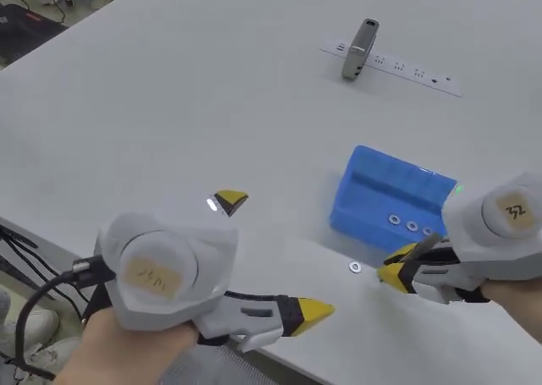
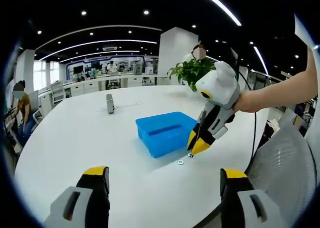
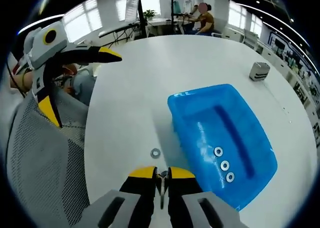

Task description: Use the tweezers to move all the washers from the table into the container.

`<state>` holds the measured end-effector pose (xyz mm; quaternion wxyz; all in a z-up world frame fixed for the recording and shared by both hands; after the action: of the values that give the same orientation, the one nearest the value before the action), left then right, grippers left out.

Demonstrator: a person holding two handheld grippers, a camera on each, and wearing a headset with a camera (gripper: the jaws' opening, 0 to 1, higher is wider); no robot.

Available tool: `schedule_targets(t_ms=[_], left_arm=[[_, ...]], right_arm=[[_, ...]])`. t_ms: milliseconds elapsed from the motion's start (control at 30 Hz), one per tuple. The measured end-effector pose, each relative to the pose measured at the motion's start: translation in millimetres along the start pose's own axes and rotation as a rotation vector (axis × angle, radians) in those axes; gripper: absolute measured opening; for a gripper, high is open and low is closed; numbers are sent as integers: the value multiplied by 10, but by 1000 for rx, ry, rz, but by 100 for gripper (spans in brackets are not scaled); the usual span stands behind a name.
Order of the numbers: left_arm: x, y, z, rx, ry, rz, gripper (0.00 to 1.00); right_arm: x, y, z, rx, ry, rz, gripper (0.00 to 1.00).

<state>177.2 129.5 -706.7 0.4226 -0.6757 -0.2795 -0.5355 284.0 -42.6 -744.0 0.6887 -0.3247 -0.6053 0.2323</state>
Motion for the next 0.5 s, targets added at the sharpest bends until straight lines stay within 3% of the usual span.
schedule_targets(t_ms=[133,200,500], left_arm=[[5,0,-3,1,1,-1,94],[5,0,-1,2,1,-2,94],[9,2,1,1,0,-4,93]], right_arm=[[-10,-10,-9,3,-45,5,4],[18,-38,-4,7,-61,-17,4],[354,-263,-15,46,-75,-109,4]])
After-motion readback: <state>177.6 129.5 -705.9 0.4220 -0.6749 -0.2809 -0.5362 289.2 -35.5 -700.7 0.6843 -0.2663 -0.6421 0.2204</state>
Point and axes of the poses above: the centre of the closed fingertips' face, and the gripper's own axes: y roughly forward along the fingers, z roughly to its left, x roughly out of its top, the point moved 8 cm from there along -y, roughly backward along the fingers, and after that the axes turned 11 degrees about -z, right-handed, at the moved point
